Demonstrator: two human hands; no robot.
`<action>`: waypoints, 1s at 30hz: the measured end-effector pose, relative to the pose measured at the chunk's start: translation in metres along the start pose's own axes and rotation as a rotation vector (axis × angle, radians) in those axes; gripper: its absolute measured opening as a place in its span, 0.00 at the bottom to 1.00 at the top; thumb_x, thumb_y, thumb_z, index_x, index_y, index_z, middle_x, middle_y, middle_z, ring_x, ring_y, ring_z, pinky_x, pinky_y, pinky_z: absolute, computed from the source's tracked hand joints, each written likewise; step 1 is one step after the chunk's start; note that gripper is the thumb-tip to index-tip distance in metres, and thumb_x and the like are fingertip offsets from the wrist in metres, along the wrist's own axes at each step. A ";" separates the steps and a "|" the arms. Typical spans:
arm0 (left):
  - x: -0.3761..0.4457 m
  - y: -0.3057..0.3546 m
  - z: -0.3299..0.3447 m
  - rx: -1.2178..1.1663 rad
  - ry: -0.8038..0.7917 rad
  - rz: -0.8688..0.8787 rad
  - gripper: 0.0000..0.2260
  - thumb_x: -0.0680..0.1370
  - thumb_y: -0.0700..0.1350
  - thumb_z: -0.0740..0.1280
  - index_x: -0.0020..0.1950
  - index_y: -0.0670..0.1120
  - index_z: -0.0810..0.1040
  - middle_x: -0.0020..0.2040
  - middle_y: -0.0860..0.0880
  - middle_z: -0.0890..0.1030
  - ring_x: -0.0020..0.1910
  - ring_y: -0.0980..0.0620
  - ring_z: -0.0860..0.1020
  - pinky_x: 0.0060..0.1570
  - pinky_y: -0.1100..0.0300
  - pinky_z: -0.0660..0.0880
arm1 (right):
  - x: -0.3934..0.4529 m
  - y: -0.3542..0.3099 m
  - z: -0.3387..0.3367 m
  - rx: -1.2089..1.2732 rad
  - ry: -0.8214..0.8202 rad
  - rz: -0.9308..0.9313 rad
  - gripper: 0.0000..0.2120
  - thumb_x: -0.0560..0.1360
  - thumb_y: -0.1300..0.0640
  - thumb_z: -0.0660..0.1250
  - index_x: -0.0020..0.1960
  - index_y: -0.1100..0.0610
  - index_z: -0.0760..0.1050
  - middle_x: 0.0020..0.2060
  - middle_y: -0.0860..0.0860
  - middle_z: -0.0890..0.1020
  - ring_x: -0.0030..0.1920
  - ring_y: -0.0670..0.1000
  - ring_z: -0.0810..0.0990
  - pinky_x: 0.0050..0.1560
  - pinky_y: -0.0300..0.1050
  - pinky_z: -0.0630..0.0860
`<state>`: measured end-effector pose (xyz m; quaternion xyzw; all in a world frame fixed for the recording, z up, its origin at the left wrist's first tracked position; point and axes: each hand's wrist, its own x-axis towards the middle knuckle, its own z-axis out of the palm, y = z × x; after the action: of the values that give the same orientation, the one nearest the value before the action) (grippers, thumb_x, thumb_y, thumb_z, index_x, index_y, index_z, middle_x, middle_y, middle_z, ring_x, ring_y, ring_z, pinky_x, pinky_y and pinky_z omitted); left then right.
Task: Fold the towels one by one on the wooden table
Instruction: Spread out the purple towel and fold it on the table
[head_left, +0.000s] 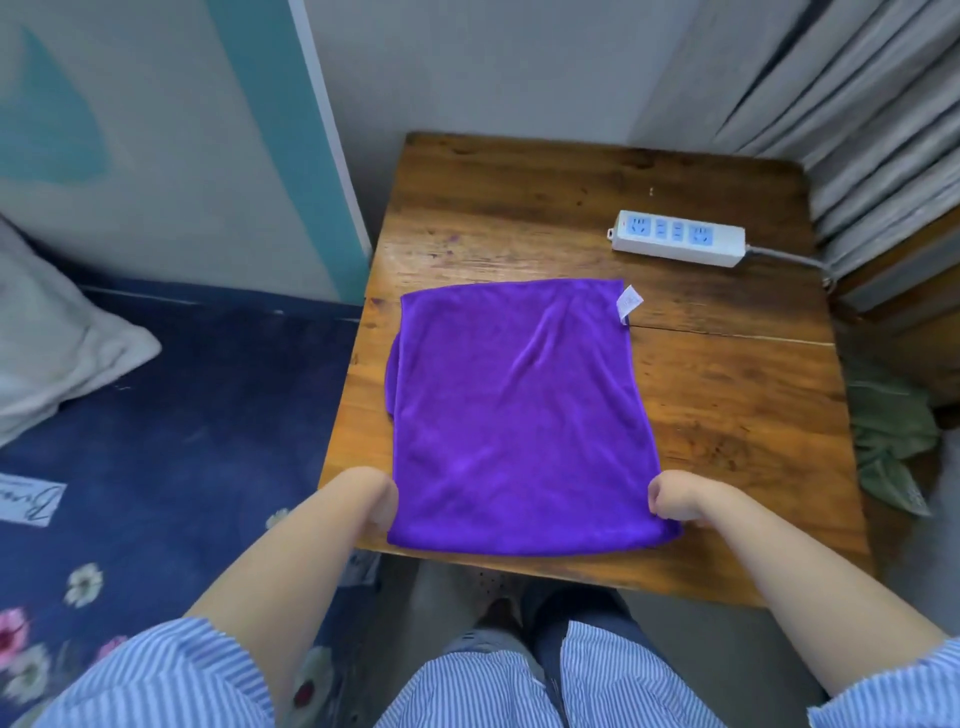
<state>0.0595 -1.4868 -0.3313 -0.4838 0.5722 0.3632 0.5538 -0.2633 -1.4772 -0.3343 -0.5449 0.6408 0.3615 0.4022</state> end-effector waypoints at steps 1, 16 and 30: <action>0.001 0.000 -0.002 -0.023 0.014 0.011 0.17 0.80 0.42 0.54 0.68 0.39 0.67 0.59 0.44 0.71 0.60 0.43 0.71 0.63 0.53 0.67 | 0.002 0.003 -0.001 0.059 0.021 0.003 0.08 0.76 0.64 0.56 0.41 0.55 0.71 0.41 0.53 0.72 0.41 0.51 0.71 0.35 0.38 0.70; 0.014 -0.003 -0.121 -0.428 0.606 -0.031 0.13 0.78 0.42 0.55 0.59 0.43 0.74 0.57 0.45 0.78 0.54 0.47 0.76 0.50 0.58 0.74 | 0.057 -0.013 -0.148 0.538 0.699 -0.217 0.12 0.75 0.68 0.56 0.50 0.65 0.78 0.53 0.61 0.80 0.56 0.59 0.76 0.51 0.43 0.69; 0.066 -0.008 -0.178 -0.689 1.065 -0.168 0.19 0.77 0.35 0.55 0.68 0.43 0.68 0.68 0.44 0.70 0.67 0.45 0.67 0.63 0.51 0.68 | 0.127 -0.022 -0.196 0.375 0.702 -0.282 0.20 0.73 0.64 0.65 0.65 0.61 0.70 0.64 0.58 0.72 0.66 0.57 0.67 0.65 0.48 0.67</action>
<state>0.0224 -1.6678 -0.3735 -0.7914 0.5795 0.1917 0.0327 -0.2757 -1.7090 -0.3694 -0.6349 0.7126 -0.0276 0.2972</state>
